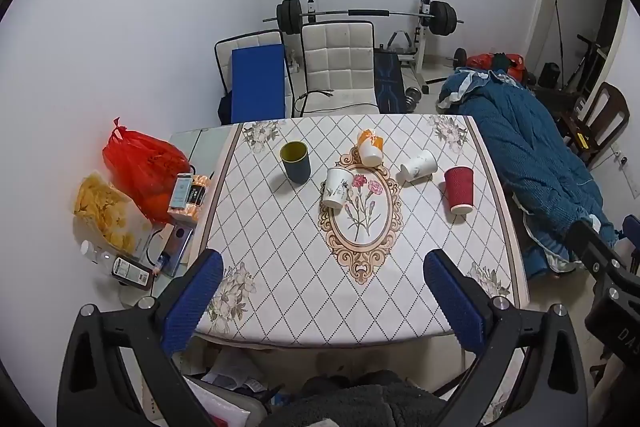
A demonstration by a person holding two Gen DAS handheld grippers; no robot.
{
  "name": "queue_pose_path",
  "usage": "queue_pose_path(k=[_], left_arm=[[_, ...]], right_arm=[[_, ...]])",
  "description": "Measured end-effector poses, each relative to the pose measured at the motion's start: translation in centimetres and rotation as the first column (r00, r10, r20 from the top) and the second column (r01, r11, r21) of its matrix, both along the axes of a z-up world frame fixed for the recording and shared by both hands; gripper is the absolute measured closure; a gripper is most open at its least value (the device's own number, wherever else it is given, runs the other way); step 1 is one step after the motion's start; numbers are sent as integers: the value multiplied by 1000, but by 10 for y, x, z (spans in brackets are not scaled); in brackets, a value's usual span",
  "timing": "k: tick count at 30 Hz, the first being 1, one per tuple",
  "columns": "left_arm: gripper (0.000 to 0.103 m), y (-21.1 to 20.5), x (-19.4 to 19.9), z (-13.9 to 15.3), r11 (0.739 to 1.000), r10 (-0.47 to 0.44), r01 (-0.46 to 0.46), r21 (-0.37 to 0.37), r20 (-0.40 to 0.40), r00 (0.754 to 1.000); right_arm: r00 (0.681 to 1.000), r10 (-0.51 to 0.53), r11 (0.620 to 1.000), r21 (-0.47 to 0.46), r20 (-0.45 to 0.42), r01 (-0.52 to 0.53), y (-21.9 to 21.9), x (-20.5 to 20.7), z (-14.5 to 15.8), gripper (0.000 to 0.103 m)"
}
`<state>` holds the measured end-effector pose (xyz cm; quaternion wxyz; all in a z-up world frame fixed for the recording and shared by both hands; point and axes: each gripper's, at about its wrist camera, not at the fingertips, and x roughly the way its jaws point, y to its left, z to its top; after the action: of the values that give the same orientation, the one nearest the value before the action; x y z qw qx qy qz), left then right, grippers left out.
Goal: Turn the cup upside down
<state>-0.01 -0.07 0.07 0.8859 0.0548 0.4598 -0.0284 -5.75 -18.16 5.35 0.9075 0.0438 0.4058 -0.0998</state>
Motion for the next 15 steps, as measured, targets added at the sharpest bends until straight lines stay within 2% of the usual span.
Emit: queue_pose_path(k=[15], left_arm=[[0,1,-3,4,1000,3,-3,-10,21,1000]], right_arm=[[1000,0,1000,-11,-4,0,1,-1,2,0]])
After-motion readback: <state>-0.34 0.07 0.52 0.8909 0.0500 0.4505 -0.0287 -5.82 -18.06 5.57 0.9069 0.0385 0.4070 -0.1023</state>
